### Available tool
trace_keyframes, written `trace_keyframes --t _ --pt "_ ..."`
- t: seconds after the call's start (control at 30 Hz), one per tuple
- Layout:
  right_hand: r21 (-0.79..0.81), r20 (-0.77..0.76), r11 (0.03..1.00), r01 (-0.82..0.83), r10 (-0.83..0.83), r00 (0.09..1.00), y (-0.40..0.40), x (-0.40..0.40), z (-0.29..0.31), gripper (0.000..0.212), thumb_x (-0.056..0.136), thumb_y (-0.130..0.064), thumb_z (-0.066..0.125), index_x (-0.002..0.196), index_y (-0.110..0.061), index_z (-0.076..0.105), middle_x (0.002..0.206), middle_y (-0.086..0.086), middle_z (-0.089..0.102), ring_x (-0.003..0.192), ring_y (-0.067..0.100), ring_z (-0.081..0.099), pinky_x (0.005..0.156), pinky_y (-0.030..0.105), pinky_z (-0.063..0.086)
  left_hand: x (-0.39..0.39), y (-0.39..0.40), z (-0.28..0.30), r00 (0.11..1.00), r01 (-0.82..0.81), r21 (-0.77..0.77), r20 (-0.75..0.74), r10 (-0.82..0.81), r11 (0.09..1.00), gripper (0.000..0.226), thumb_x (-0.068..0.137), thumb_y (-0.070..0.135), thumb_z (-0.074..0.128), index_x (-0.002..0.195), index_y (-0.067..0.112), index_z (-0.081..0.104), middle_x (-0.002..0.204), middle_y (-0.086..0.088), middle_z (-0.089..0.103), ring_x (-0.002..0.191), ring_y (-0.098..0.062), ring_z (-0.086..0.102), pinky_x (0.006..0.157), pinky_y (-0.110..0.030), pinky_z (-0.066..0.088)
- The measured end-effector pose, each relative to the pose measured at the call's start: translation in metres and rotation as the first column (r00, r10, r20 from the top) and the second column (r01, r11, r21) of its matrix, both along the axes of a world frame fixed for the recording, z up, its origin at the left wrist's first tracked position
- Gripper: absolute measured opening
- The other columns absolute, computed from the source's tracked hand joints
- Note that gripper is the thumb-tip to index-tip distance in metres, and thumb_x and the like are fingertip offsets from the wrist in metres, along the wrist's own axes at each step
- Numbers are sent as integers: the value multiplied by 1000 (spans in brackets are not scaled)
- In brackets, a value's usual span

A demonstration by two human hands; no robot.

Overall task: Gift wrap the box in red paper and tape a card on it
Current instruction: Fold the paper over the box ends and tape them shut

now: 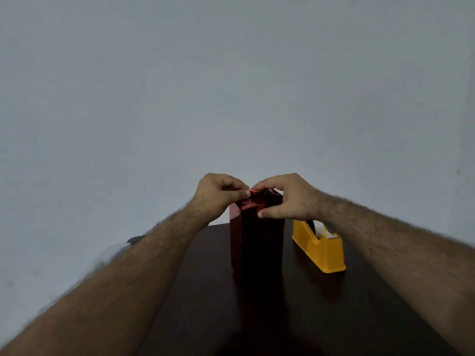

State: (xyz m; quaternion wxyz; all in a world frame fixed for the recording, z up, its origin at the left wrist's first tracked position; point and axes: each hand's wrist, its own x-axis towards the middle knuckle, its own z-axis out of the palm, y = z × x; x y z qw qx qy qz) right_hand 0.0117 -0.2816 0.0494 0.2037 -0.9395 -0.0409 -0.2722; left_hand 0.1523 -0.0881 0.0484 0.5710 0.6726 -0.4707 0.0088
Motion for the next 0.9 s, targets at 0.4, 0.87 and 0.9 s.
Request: trace_keyframes --t 0.4,0.87,0.9 --pt "-312 30 946 87 -82 996 3 9 -6 51 90 -43 69 141 -44 64 132 -13 73 124 11 65 112 44 49 8 19 5 991 27 211 124 -54 977 33 80 16 64 103 12 87 104 1 83 111 -13 76 108 -42 56" --pt "-42 120 990 135 -129 984 12 15 -16 42 99 -8 59 126 -34 78 125 -7 77 119 13 68 113 39 50 -13 16 4 995 -3 104 99 -8 995 25 86 16 68 103 24 85 103 8 83 105 -4 75 95 -26 56" --pt "162 89 982 98 -113 990 15 15 -15 38 95 -12 61 118 -33 82 120 -10 78 117 8 68 108 36 53 -13 15 5 996 -31 92 85 23 995 24 90 13 70 107 21 84 103 7 82 103 -3 75 93 -22 54"
